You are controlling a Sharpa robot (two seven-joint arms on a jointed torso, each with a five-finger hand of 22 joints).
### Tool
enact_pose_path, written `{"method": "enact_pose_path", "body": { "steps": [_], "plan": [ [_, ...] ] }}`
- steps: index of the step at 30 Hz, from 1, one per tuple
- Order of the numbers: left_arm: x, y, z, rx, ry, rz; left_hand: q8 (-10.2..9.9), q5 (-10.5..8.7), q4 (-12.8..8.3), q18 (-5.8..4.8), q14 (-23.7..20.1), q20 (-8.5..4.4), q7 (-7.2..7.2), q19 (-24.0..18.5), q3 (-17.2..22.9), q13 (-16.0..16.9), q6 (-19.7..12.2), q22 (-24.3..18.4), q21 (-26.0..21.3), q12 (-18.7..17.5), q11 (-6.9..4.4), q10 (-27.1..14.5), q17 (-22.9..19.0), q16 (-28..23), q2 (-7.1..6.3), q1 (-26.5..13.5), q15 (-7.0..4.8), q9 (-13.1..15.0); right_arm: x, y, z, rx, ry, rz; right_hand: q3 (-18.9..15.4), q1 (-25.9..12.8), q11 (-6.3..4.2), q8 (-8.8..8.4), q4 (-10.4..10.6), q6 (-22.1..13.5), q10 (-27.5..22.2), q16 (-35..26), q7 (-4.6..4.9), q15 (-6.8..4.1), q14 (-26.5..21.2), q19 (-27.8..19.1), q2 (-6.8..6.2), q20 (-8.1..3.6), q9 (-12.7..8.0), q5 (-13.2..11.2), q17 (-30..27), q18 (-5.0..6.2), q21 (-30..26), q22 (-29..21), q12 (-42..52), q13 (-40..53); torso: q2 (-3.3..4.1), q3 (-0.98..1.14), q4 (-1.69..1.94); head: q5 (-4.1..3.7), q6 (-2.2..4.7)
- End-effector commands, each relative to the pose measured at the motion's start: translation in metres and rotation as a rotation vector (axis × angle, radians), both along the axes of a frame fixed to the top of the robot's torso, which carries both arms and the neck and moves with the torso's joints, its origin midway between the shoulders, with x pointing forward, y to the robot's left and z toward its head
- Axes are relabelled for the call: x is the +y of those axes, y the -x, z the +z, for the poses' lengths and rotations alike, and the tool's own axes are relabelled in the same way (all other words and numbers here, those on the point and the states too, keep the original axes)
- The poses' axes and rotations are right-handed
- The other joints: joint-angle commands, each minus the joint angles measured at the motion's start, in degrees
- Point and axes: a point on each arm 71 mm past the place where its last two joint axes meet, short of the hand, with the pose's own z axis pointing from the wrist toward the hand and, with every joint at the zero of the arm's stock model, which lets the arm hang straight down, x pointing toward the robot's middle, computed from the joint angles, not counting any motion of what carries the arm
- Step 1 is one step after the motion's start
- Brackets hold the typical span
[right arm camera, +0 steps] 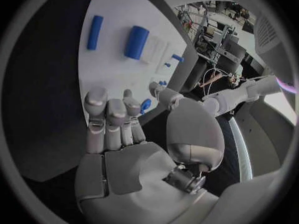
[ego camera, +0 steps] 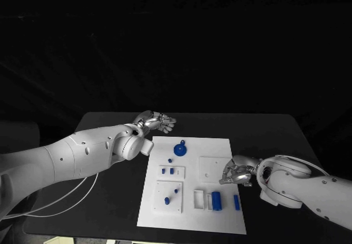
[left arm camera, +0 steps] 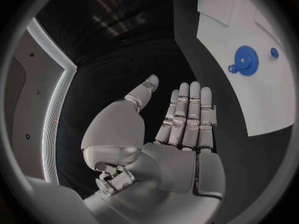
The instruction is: Assemble the parts on the task board
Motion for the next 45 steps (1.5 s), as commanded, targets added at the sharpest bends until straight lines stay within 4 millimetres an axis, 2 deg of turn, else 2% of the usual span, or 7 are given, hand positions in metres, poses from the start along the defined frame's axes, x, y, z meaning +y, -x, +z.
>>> {"method": "enact_pose_path", "body": {
  "steps": [1, 10, 20, 22, 24, 36, 45],
  "plan": [
    [-0.004, 0.002, -0.001, -0.005, 0.025, -0.023, 0.2, 0.06, 0.06, 1.07, 0.55, 0.11, -0.11, -0.04, 0.08, -0.05, -0.25, 0.08, -0.24, -0.12, -0.03, -0.23, 0.06, -0.33, 0.24, -0.51, 0.02, -0.06, -0.004, 0.012, -0.015, 0.232, 0.026, -0.06, -0.26, -1.21, 0.43, -0.4, 0.52, -0.15, -1.39, 0.48, 0.5, 0.21, 0.01, 0.17, 0.44, -0.34, 0.17, -0.1, 0.42, 5.68, 0.6, 1.31, 0.71, 0.59, -0.53, 0.19, -0.21, -1.03, -0.62],
    [-0.009, 0.005, -0.01, 0.01, 0.033, -0.026, 0.2, 0.04, 0.07, 1.05, 0.55, 0.12, -0.1, -0.04, -0.01, -0.06, -0.27, 0.11, -0.25, -0.12, -0.02, -0.25, 0.16, -0.41, 0.24, -0.7, 0.03, -0.08, 0.0, 0.025, -0.036, 0.294, 0.068, -0.086, -0.92, -4.21, 0.19, 0.19, 1.39, 0.79, -1.76, 0.88, 0.2, 0.01, -0.12, -0.21, 1.14, -0.57, 0.98, -0.07, 1.32, 5.68, 1.55, 1.28, 1.64, 1.53, -2.2, 0.01, -0.58, -2.56, -3.15],
    [-0.02, 0.006, -0.014, 0.022, 0.037, -0.044, 0.19, 0.04, 0.11, 1.04, 0.53, 0.12, -0.09, -0.05, -0.06, -0.07, -0.31, 0.12, -0.27, -0.14, 0.0, -0.28, 0.22, -0.49, 0.33, -0.84, 0.04, -0.09, 0.008, 0.027, -0.052, 0.321, 0.081, -0.099, -0.99, -5.72, 0.15, 0.04, 1.9, 0.38, -1.79, 0.97, 0.17, -0.04, -0.09, -0.28, 0.84, -0.63, 1.3, -0.08, 1.65, 5.68, 2.01, 1.24, 1.85, 1.77, -3.16, -0.39, -0.68, -3.15, -4.35],
    [-0.022, 0.007, -0.015, 0.026, 0.036, -0.049, 0.19, 0.04, 0.11, 1.04, 0.53, 0.12, -0.09, -0.05, -0.06, -0.07, -0.32, 0.12, -0.27, -0.14, 0.0, -0.29, 0.23, -0.49, 0.34, -0.85, 0.04, -0.1, 0.009, 0.027, -0.055, 0.327, 0.087, -0.095, -0.92, -5.97, 0.17, 0.02, 2.02, 0.33, -1.83, 0.96, 0.18, -0.04, -0.1, -0.32, 0.8, -0.65, 1.37, -0.08, 1.7, 5.68, 2.07, 1.22, 1.86, 1.8, -3.17, -0.48, -0.65, -3.14, -4.11],
    [-0.023, 0.009, -0.016, 0.028, 0.037, -0.056, 0.19, 0.04, 0.1, 1.04, 0.53, 0.12, -0.09, -0.05, -0.06, -0.08, -0.32, 0.12, -0.28, -0.14, 0.0, -0.29, 0.24, -0.5, 0.34, -0.86, 0.04, -0.1, 0.012, 0.027, -0.057, 0.334, 0.085, -0.092, -0.86, -6.18, 0.18, -0.05, 2.1, 0.17, -1.88, 0.95, 0.21, -0.02, -0.11, -0.36, 0.84, -0.67, 1.41, -0.07, 1.75, 5.68, 2.14, 1.22, 1.85, 1.83, -3.17, -0.55, -0.53, -3.21, -4.5],
    [-0.024, 0.01, -0.016, 0.03, 0.038, -0.061, 0.19, 0.05, 0.06, 1.04, 0.5, 0.11, -0.08, -0.09, -0.07, -0.09, -0.35, 0.14, -0.3, -0.16, 0.01, -0.34, 0.3, -0.58, 0.36, -0.87, 0.04, -0.11, 0.021, 0.033, -0.069, 0.358, 0.079, -0.095, -0.17, -7.08, 0.33, -0.3, 2.19, -0.27, -2.17, 0.8, 0.35, 0.13, -0.11, -0.75, 0.48, -0.72, 1.75, -0.03, 2.02, 5.68, 2.51, 1.17, 1.8, 1.97, -3.0, -0.5, -0.77, -2.25, -5.63],
    [-0.025, 0.01, -0.016, 0.031, 0.04, -0.065, 0.18, 0.05, 0.06, 1.04, 0.49, 0.12, -0.07, -0.1, -0.07, -0.1, -0.38, 0.14, -0.32, -0.17, 0.02, -0.36, 0.34, -0.62, 0.41, -0.91, 0.05, -0.12, 0.027, 0.03, -0.076, 0.331, 0.087, -0.096, 0.14, -7.69, 0.39, -0.4, 2.37, -0.41, -2.24, 0.7, 0.42, 0.19, -0.08, -0.85, -0.01, -0.66, 1.91, -0.07, 2.12, 5.68, 2.69, 1.14, 1.79, 2.02, -2.95, -0.53, -0.7, -2.08, -5.14]
  ]
}}
